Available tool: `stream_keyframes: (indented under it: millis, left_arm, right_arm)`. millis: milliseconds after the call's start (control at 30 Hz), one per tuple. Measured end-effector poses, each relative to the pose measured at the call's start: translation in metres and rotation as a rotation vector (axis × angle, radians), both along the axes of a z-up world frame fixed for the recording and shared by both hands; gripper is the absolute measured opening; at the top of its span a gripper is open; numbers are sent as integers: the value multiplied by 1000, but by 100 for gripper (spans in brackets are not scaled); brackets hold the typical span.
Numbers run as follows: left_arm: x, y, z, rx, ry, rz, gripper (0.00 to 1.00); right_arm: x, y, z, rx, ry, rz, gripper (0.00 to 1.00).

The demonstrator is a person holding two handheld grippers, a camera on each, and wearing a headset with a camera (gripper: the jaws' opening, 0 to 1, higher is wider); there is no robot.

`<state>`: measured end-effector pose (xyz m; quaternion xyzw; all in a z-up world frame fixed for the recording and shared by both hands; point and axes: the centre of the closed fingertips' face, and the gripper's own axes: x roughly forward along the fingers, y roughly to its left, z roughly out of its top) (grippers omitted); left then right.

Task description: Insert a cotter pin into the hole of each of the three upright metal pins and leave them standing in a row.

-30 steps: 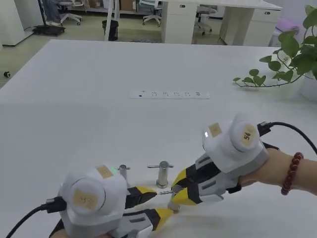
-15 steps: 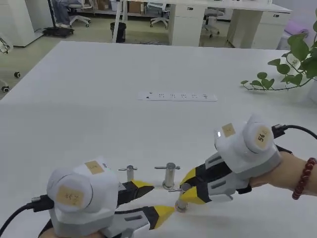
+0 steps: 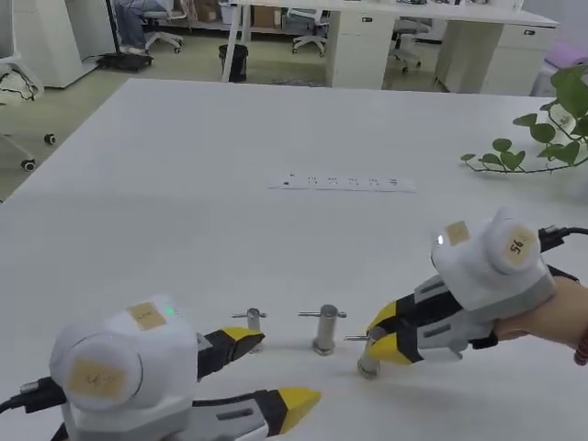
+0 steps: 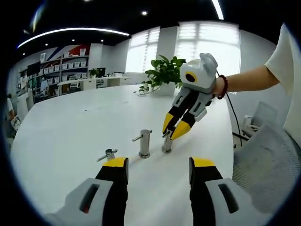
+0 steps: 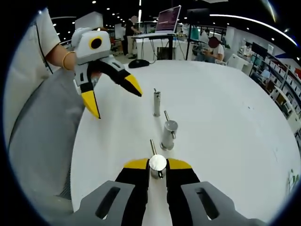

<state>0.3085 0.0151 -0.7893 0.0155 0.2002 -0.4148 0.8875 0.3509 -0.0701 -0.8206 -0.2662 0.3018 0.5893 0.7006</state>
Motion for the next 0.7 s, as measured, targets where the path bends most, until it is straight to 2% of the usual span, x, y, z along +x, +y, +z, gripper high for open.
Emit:
stream_keyframes:
  millis: [233, 700]
  left_arm:
    - [-1, 11, 7, -8, -16, 39, 58]
    - [-3, 26, 8, -2, -15, 72, 67]
  right_arm:
    - [12, -7, 2, -8, -7, -27, 14]
    - [24, -16, -1, -35, -10, -46, 14]
